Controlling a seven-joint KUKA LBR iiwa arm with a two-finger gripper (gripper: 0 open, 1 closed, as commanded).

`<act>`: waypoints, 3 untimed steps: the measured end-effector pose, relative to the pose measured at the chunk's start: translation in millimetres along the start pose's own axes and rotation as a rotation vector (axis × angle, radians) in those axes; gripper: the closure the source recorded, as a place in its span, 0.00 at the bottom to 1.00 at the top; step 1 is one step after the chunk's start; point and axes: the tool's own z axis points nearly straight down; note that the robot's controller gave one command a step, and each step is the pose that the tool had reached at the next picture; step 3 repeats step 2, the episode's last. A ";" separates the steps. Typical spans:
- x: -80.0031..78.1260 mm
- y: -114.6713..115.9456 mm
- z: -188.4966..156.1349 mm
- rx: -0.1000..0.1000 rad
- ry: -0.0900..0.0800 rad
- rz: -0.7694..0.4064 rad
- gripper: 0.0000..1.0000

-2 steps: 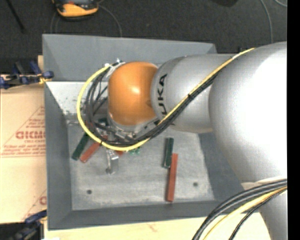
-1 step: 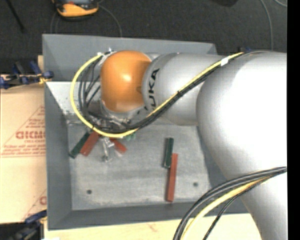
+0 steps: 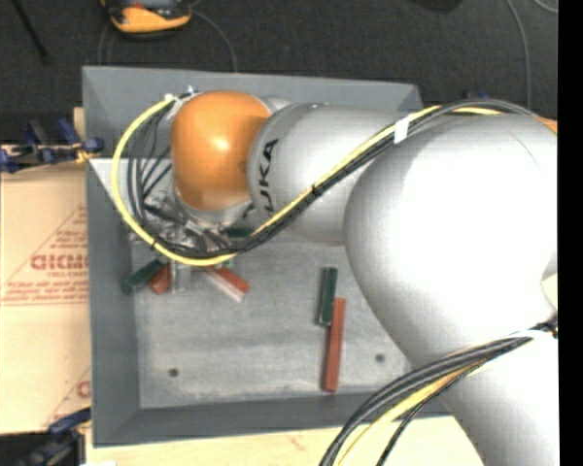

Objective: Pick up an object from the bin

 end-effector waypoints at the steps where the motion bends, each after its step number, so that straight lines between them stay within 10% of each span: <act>1: 0.2 0.4 0.2 -0.001 0.001 0.001 1.00; 2: 2.6 -11.0 -135.0 -0.001 0.009 -0.007 1.00; 3: 2.6 -11.0 -135.0 -0.001 0.009 -0.007 1.00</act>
Offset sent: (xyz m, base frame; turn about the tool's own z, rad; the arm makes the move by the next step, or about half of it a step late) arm -0.0034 -0.0108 0.1334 -0.0109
